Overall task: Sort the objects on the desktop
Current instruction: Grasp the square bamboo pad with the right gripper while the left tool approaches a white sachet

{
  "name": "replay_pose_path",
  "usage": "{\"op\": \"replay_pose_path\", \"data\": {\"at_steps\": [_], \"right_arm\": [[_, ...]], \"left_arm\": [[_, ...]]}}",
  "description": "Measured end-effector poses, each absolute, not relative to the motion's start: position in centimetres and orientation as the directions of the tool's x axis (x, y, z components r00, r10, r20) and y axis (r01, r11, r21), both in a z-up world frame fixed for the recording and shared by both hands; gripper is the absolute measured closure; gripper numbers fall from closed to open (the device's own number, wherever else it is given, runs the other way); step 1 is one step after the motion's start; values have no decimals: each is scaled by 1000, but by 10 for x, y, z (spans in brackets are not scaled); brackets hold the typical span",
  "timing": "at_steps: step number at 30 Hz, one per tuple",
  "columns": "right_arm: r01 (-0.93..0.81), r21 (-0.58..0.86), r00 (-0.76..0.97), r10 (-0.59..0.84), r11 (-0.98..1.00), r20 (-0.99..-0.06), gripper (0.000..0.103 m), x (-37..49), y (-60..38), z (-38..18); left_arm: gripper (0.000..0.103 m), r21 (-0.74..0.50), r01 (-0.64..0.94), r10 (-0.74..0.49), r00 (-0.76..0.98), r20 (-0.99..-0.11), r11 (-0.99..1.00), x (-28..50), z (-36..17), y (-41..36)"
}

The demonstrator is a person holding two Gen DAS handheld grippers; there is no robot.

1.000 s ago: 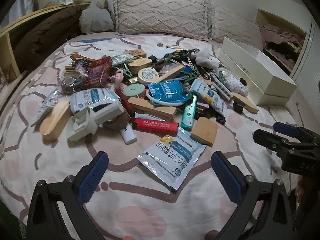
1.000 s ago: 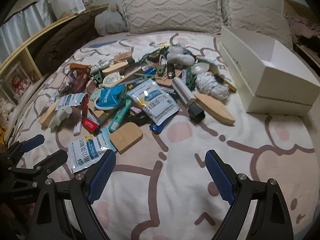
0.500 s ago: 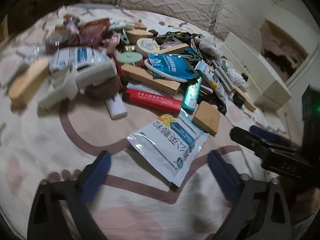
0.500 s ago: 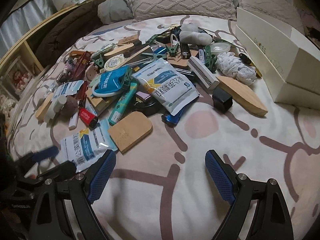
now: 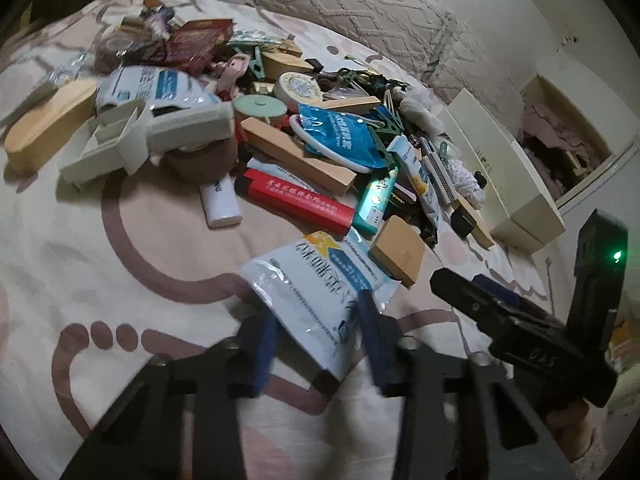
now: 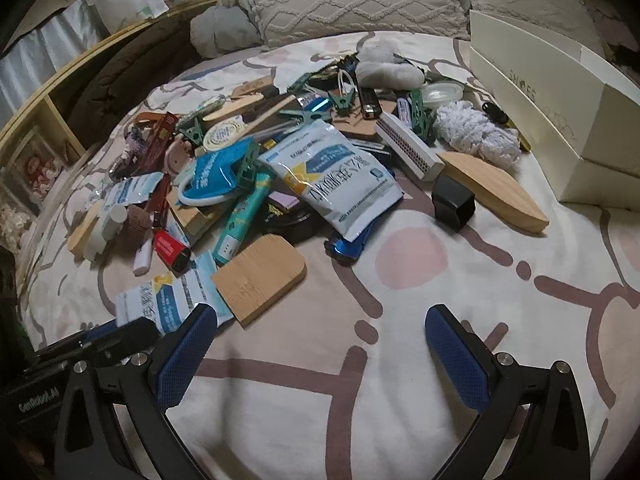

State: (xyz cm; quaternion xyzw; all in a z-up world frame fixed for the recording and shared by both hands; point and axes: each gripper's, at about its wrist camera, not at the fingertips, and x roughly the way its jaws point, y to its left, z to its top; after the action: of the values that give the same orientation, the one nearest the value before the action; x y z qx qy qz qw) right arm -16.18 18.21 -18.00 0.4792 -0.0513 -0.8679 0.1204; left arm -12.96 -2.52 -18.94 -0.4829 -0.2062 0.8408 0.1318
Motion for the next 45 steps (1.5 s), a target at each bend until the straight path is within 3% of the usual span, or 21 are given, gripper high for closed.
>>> {"op": "replay_pose_path", "data": {"at_steps": [2,8,16,24,31,40,43,45], "right_arm": [[156,205,-502,-256,-966,-826,0,-160,183,-182],[160,190,-490,-245,-969,-837,0,-158,180,-183],[177,186,-469,-249,-966,-847,0,-160,165,-182],[318,167,-433,-300,-933,-850,0,-171,141,-184],[423,255,-375,-424,-870,-824,0,-196,142,-185],[489,327,-304,-510,-809,-805,0,-198,133,-185],[492,335,-299,-517,-803,-802,0,-188,132,-186],[486,346,-300,-525,-802,-796,0,-180,131,-187]], "left_arm": [[84,-500,-15,442,-491,-751,-866,-129,-191,-30],[92,-531,-18,474,-480,-738,-847,-125,-189,-40],[93,-505,-20,452,-478,-753,-863,-111,-184,-69],[93,-383,-1,339,-467,-817,-924,-102,-180,-111],[93,-253,-45,243,-474,-846,-966,-111,-173,-128],[82,-113,-69,133,-506,-852,-991,-133,-168,-129],[59,-91,-39,98,-514,-852,-995,-137,-168,-130],[35,-97,-24,95,-520,-849,-995,-135,-167,-130]]}}
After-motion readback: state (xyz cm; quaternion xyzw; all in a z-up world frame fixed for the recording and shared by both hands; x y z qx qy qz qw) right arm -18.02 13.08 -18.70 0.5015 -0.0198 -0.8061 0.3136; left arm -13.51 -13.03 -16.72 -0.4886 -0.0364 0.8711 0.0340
